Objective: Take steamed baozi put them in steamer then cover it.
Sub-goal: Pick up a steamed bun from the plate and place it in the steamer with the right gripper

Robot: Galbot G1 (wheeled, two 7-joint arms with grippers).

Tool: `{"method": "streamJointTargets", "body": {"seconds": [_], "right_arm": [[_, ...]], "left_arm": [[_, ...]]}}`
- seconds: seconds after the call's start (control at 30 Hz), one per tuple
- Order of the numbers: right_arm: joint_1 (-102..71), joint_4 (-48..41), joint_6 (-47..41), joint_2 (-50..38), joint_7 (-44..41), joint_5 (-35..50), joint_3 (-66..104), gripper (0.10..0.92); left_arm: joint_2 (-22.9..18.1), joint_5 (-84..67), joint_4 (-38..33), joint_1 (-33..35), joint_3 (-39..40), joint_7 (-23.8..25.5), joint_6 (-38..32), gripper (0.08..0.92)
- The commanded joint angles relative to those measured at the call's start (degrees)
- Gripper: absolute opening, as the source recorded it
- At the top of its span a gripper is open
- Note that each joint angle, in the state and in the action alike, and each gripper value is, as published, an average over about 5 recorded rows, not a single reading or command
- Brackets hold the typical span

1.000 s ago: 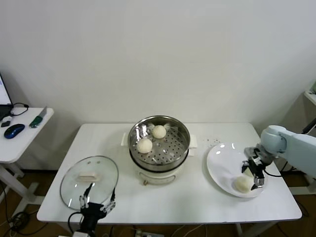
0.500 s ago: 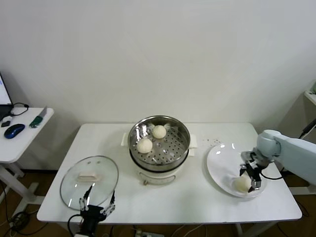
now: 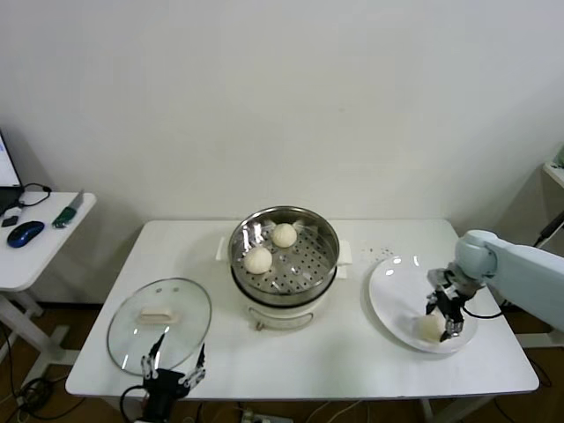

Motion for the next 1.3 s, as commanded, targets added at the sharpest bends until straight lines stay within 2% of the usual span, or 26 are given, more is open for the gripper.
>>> {"method": "streamJointTargets", "body": {"seconds": [0.03,0.3,0.53,0.97,1.1,1.3], "right_arm": [[14.4,-0.7,9.3,3.8,-2.8,1.5,-7.3,0.696],[32.9,-0.2,20.9,14.4,-5.1,4.0,-15.5,0.696],[37.5,-0.5,31.2,23.9,-6.3,3.3,-14.6,0.703],[26.9,-2.3,40.1,41.7,-4.3,-12.6,-4.9,0.704],[24.0,-3.2,42.6,44.8,-3.5,-17.3,-3.6,0.704],[21.3,-3.0,43.7,46.9,-3.0,-19.1,-4.3,0.704]], "left_arm": [[0.0,0.2,-0.2,0.2,0.3,-0.1,0.1,0.823],[-0.2,0.3,-0.2,1.0,0.6,-0.2,-0.1,0.823],[-0.3,0.3,-0.1,1.3,1.0,-0.1,0.1,0.823],[-0.6,0.3,0.2,1.1,1.7,-0.2,-0.1,0.823],[-0.7,0.2,0.3,1.1,1.6,-0.2,-0.2,0.823],[-1.1,0.0,0.6,0.6,1.7,-0.5,-0.2,0.823]]}}
